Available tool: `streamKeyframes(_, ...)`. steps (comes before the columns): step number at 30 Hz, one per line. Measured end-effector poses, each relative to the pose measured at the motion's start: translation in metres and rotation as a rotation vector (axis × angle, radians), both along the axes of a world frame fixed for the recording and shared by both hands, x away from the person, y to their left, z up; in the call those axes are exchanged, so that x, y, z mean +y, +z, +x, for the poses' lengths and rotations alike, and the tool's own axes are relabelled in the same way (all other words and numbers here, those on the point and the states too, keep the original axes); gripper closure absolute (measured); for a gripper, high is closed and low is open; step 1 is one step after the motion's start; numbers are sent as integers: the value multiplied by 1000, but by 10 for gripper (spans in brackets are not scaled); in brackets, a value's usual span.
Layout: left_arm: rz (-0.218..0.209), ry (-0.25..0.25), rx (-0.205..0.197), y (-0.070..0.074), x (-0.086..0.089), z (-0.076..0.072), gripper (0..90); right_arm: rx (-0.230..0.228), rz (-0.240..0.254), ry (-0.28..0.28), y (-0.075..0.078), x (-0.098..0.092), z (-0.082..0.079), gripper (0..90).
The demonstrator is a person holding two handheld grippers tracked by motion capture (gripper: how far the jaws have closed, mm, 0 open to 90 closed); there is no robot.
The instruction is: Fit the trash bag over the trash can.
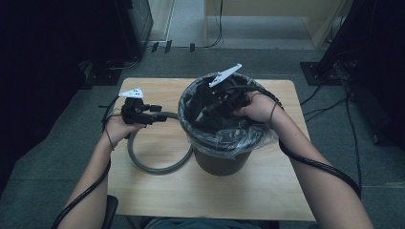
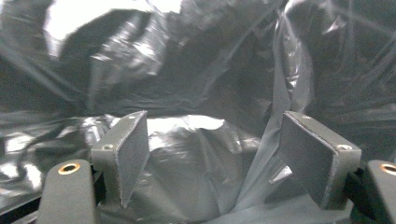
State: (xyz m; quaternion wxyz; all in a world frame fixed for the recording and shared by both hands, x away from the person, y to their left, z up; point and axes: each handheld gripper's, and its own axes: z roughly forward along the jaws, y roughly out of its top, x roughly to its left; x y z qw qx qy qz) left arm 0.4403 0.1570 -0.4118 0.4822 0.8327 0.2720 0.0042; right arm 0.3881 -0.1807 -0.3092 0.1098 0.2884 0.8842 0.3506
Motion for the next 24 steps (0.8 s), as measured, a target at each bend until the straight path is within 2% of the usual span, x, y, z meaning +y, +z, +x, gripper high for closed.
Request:
streamKeyframes(7, 4, 23, 4, -2, 8, 2, 368, -19, -27, -31, -13, 2, 17, 253)
streamKeyframes(9, 16, 32, 0, -3, 10, 3, 367, -8, -30, -45, -17, 2, 22, 261)
streamKeyframes(11, 23, 37, -11, -5, 12, 3, 367, 28, -12, -36, -20, 2, 25, 264)
streamKeyframes(13, 23, 36, -12, -7, 13, 4, 365, 35, -3, -27, -23, 4, 26, 265)
streamKeyframes(15, 30, 38, -13, -9, 14, 5, 365, 22, -24, -16, -24, 5, 25, 270)
streamKeyframes(20, 37, 52, -15, -16, 22, 9, 364, 49, 27, -42, -18, 4, 23, 269)
streamKeyframes(23, 35, 62, -10, -19, 26, 11, 364, 53, 23, -28, -13, 4, 20, 269)
streamKeyframes(24, 38, 74, -6, -21, 29, 12, 363, 60, 11, -21, -8, 4, 17, 268)
